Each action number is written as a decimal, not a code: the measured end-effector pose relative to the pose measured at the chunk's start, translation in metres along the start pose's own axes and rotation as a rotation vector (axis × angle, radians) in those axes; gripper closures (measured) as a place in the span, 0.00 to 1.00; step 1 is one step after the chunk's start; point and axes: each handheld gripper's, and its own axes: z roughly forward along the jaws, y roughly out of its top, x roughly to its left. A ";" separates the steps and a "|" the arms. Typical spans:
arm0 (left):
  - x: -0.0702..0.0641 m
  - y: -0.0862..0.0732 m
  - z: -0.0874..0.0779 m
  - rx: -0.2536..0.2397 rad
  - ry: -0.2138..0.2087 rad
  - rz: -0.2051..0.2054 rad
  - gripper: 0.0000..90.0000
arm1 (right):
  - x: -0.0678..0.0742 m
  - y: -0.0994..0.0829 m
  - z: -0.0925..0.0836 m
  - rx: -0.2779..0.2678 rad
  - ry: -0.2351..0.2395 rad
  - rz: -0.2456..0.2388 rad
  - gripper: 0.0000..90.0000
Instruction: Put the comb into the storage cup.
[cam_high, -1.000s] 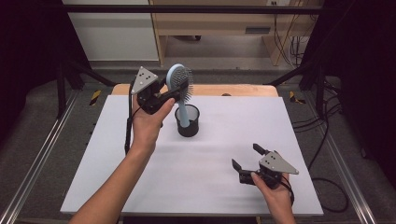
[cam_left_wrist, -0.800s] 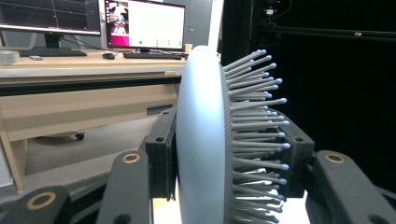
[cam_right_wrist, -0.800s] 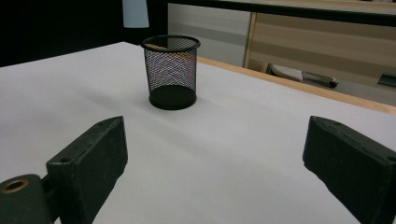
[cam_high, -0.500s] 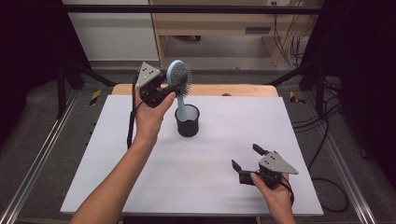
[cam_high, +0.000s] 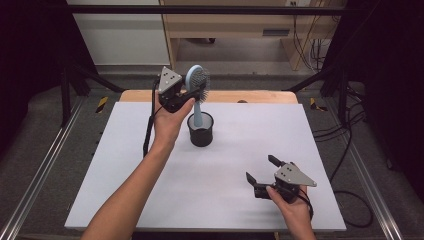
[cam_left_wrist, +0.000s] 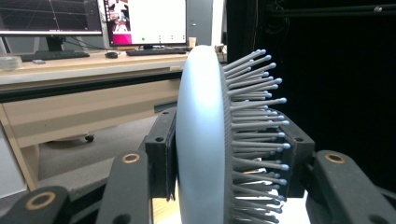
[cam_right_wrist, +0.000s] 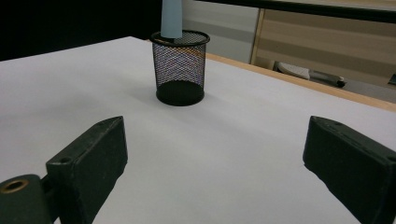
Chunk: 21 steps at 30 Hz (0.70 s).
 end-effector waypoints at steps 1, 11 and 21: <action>0.000 -0.001 0.001 0.003 -0.004 -0.006 0.56 | 0.000 0.000 0.000 0.001 0.000 -0.001 0.08; -0.002 -0.008 0.008 0.012 0.001 0.002 0.56 | 0.000 0.000 0.000 -0.004 0.000 0.000 0.08; -0.002 -0.011 0.011 0.015 0.007 0.007 0.56 | 0.000 0.000 0.000 -0.005 0.002 0.002 0.08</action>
